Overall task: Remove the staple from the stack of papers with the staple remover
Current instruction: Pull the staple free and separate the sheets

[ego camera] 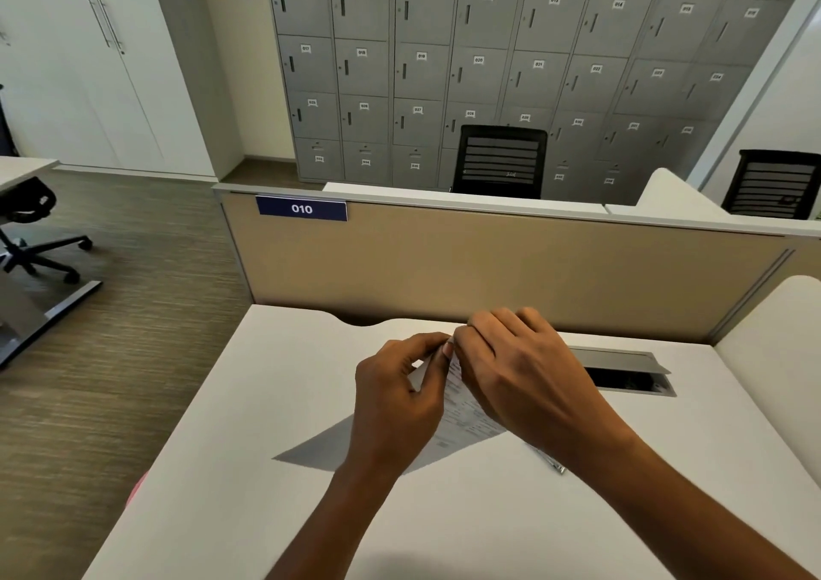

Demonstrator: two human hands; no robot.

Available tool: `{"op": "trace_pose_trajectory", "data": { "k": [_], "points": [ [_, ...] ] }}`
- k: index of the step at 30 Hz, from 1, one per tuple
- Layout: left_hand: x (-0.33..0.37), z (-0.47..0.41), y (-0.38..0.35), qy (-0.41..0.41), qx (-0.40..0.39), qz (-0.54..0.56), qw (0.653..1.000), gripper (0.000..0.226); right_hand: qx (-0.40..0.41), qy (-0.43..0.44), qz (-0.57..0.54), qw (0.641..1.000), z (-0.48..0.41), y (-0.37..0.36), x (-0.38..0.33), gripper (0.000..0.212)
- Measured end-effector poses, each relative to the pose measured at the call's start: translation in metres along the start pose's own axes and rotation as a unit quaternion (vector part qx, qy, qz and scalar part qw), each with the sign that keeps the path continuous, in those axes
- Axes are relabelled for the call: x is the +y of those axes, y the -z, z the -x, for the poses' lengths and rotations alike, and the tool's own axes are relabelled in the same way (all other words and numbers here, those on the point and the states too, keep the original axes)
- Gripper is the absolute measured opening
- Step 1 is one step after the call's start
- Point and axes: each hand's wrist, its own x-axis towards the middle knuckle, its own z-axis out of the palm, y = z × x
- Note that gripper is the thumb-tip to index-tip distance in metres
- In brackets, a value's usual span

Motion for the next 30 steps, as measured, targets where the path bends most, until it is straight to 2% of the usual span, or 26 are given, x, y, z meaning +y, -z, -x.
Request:
{"op": "trace_pose_trajectory", "data": {
  "k": [9, 20, 30],
  "points": [
    [0.002, -0.003, -0.001, 0.008, -0.048, 0.013, 0.999, 0.019, 0.013, 0.004, 0.019, 1.000, 0.003, 0.000, 0.002, 0.011],
    [0.008, 0.003, -0.006, -0.062, -0.009, -0.058, 0.996, 0.023, -0.027, 0.036, -0.005, 0.999, -0.003, 0.000, 0.010, 0.014],
    [0.007, 0.002, -0.002, -0.014, -0.011, -0.018, 1.000, 0.022, 0.049, 0.008, -0.006, 0.999, 0.013, -0.004, 0.002, 0.024]
  ]
}}
